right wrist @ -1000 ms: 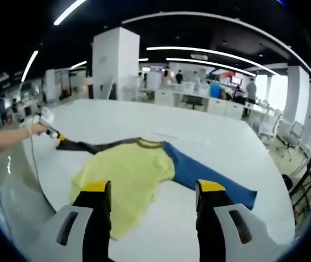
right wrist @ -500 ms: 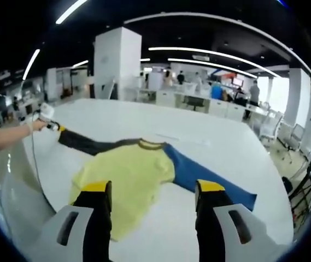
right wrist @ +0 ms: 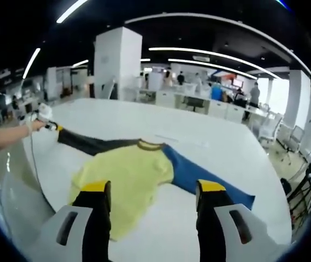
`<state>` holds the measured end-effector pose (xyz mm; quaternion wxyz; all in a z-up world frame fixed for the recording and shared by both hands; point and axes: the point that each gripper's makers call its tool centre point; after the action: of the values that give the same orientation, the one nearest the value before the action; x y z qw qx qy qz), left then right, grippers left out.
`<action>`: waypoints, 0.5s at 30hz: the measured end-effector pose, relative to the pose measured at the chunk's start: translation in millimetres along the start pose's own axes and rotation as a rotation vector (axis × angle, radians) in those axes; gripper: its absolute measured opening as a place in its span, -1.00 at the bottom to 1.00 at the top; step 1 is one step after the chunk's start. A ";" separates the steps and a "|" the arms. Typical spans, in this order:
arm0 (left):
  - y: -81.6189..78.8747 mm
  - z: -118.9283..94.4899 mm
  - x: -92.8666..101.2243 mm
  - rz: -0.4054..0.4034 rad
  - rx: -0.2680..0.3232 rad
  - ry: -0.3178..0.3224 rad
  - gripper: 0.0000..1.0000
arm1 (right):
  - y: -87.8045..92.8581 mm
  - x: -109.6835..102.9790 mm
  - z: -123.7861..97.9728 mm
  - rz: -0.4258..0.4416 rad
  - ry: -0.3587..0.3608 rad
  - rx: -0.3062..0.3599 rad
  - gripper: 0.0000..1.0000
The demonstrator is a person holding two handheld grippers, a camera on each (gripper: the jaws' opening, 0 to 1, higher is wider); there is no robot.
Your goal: Fold the garment on the visible template until the final outline fits inside the template.
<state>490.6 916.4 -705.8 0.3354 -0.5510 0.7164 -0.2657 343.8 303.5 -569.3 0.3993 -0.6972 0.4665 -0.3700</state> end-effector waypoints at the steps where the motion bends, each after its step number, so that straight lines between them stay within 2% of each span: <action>1: 7.0 0.0 0.8 -0.014 -0.022 0.008 -1.00 | 0.9 -1.1 0.2 -0.001 -0.003 -0.002 0.26; 4: 23.4 0.3 1.7 -0.049 -0.070 0.020 -1.00 | 0.8 -4.0 0.7 0.000 -0.011 -0.001 0.25; 7: 37.5 0.4 2.8 -0.031 -0.114 0.031 -1.00 | 0.4 -5.2 0.7 -0.003 -0.014 0.000 0.25; 15: 45.1 6.4 3.8 -0.037 -0.139 0.039 -1.00 | 2.9 -9.3 1.2 -0.007 -0.023 -0.009 0.24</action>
<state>467.3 923.9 -744.5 0.2772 -0.5809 0.7293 -0.2321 341.1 311.8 -573.7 0.4003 -0.7047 0.4610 -0.3614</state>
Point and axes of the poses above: the point that each gripper's makers call its tool centre point, and the gripper's own axes: z roughly forward along the fingers, x roughly to its right, y roughly out of its underside, and after that the axes turned 7 degrees about y, right-handed
